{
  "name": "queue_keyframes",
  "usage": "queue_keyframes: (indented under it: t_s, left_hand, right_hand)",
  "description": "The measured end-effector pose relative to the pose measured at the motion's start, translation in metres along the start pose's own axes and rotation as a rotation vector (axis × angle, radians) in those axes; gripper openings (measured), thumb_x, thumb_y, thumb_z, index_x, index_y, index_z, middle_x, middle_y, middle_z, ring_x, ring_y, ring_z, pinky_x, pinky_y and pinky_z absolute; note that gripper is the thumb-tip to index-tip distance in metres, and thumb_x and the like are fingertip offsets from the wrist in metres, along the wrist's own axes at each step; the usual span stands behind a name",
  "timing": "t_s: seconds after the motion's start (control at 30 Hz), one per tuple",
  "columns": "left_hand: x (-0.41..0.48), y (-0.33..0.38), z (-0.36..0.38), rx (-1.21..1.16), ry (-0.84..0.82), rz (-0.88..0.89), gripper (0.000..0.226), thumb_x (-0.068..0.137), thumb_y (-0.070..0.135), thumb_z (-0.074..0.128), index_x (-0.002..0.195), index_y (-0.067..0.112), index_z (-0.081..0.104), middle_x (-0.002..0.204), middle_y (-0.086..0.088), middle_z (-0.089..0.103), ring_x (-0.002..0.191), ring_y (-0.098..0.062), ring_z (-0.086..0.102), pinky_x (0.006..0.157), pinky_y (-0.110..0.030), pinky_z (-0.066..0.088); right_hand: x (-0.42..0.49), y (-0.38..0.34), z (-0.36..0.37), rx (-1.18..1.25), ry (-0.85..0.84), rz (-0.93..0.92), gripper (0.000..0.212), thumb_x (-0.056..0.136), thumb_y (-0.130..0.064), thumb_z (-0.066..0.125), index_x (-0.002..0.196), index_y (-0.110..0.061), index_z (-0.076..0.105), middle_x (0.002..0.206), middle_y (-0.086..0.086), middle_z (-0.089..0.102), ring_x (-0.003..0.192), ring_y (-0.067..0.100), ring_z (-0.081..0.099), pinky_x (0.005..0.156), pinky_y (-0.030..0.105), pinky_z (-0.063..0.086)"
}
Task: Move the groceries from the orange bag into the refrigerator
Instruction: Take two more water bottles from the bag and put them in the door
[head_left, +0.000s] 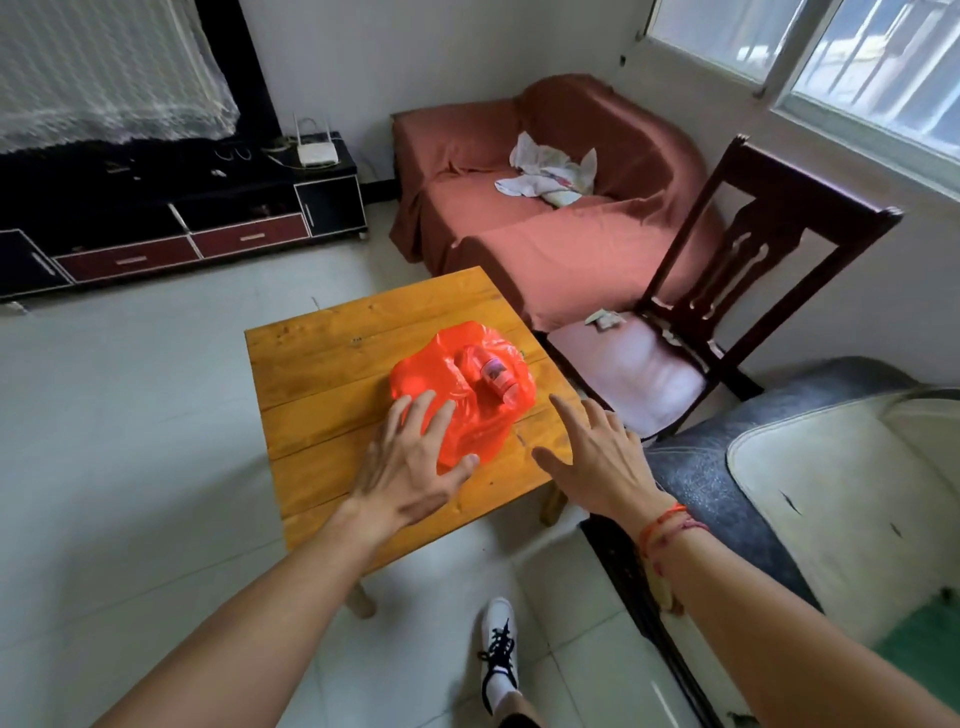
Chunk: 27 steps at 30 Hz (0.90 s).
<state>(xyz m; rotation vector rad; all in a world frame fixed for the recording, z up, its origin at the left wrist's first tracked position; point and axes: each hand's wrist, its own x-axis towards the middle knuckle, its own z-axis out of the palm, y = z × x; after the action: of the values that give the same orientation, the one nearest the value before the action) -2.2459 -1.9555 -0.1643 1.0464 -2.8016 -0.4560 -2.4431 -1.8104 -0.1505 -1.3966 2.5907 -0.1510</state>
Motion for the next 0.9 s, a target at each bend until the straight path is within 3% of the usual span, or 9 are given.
queue_keyframes:
  t_s: [0.3,0.7,0.9]
  left_hand:
    - [0.096,-0.002,0.032,0.020,-0.084,-0.113,0.080,0.082,0.069,0.037,0.150,0.027,0.031,0.160,-0.001,0.024,0.147,-0.025,0.017,0.108,-0.050,0.040]
    - [0.140,-0.015,0.046,-0.035,-0.167,-0.151,0.083,0.080,0.070,0.033,0.150,0.026,0.031,0.160,-0.002,0.022,0.147,-0.024,0.016,0.108,-0.051,0.040]
    - [0.167,-0.016,0.059,-0.138,-0.175,-0.077,0.075,0.087,0.048,0.060,0.150,0.018,0.033,0.157,-0.006,0.029,0.144,-0.025,0.024,0.114,-0.037,0.030]
  right_hand:
    - [0.115,0.027,0.024,0.014,-0.137,-0.059,0.080,0.090,-0.070,0.043,0.156,-0.037,0.011,0.158,0.014,0.030,0.137,0.036,0.038,0.105,0.049,0.039]
    - [0.167,0.023,0.036,0.061,-0.213,-0.084,0.081,0.093,-0.064,0.047,0.158,-0.032,0.011,0.158,0.016,0.029,0.137,0.038,0.036,0.107,0.049,0.041]
    - [0.185,0.012,0.049,0.160,-0.247,-0.115,0.082,0.093,-0.050,0.058,0.158,-0.031,0.013,0.157,0.015,0.028,0.136,0.038,0.037,0.104,0.046,0.043]
